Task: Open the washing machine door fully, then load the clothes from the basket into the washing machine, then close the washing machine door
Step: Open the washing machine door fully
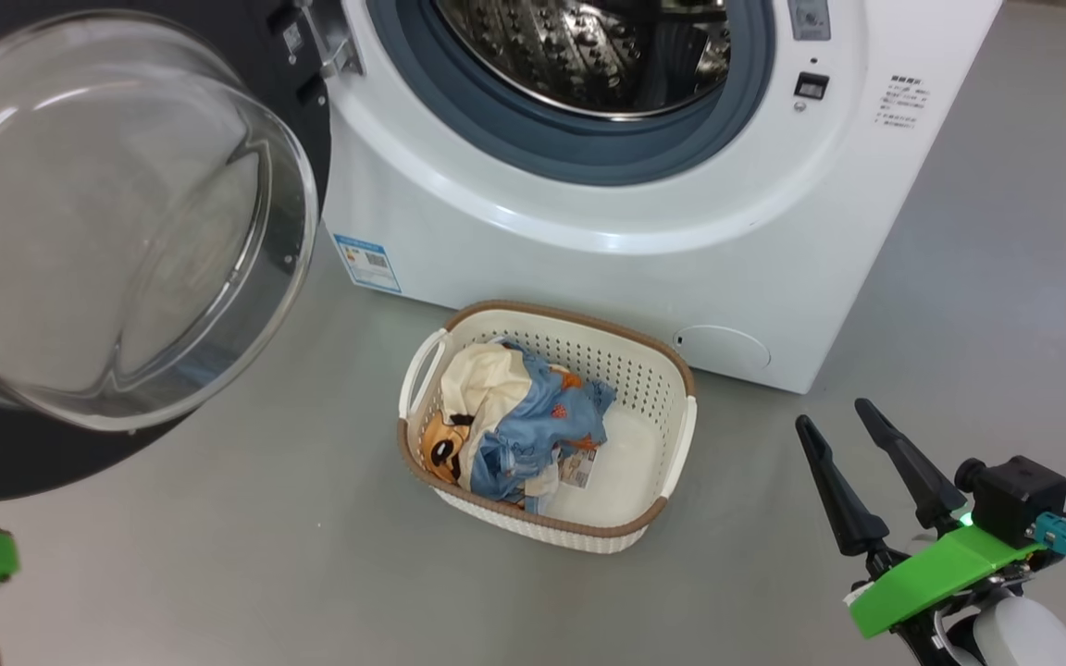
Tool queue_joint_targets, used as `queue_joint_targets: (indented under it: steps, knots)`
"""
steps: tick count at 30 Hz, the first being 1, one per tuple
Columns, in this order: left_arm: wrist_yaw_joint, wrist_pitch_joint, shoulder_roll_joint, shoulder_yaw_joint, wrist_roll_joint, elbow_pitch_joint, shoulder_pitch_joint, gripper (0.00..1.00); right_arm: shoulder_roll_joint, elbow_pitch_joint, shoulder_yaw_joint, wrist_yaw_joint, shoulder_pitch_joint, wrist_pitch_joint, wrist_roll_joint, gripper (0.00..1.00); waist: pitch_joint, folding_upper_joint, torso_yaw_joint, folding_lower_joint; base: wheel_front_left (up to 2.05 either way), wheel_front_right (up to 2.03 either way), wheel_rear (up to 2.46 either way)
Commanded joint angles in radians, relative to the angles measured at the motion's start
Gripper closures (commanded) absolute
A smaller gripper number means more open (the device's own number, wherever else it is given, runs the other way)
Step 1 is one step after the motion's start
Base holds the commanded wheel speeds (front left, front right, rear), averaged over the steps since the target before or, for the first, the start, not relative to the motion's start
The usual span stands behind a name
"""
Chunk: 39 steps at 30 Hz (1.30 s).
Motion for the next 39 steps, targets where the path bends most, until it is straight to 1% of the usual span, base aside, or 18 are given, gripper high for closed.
queue_joint_targets:
  steps: [1,6,11,15,22,33,39]
  knots:
    - [-0.003,-0.009,0.037,0.019,-0.004,-0.043,0.019,0.00,-0.014,-0.027,0.008,0.002,0.011,-0.012,0.006,0.00,-0.017,-0.0001,-0.007,0.0000,0.00,0.00,0.00]
    - [-0.003,-0.009,0.019,-0.034,-0.028,-0.126,0.103,0.00,-0.017,-0.038,-0.001,0.002,0.028,-0.012,0.011,0.00,-0.037,-0.0001,-0.028,0.0000,0.00,0.00,0.00]
    - [-0.003,-0.009,0.019,-0.101,-0.054,-0.199,0.170,0.00,-0.020,-0.046,-0.012,0.002,0.037,-0.012,0.011,0.00,-0.041,-0.0001,-0.058,0.0000,0.00,0.00,0.00]
    - [-0.003,-0.009,0.013,-0.138,-0.071,-0.247,0.198,0.00,-0.020,-0.050,-0.020,0.002,0.043,-0.012,0.010,0.00,-0.043,-0.0001,-0.080,0.0000,0.00,0.00,0.00]
    - [-0.003,-0.009,0.016,-0.209,-0.081,-0.326,0.240,0.00,-0.021,-0.060,-0.035,0.002,0.051,-0.012,0.006,0.00,-0.041,-0.0001,-0.139,0.0000,0.00,0.00,0.00]
    - [-0.003,-0.009,0.034,-0.286,-0.090,-0.430,0.282,0.00,-0.022,-0.077,-0.070,0.002,0.067,-0.012,0.000,0.00,-0.039,-0.0001,-0.247,0.0000,0.00,0.00,0.00]
    - [-0.003,-0.009,0.037,-0.299,-0.105,-0.453,0.300,0.00,-0.018,-0.086,-0.089,0.002,0.084,-0.012,-0.002,0.00,-0.040,-0.0001,-0.299,0.0000,0.00,0.00,0.00]
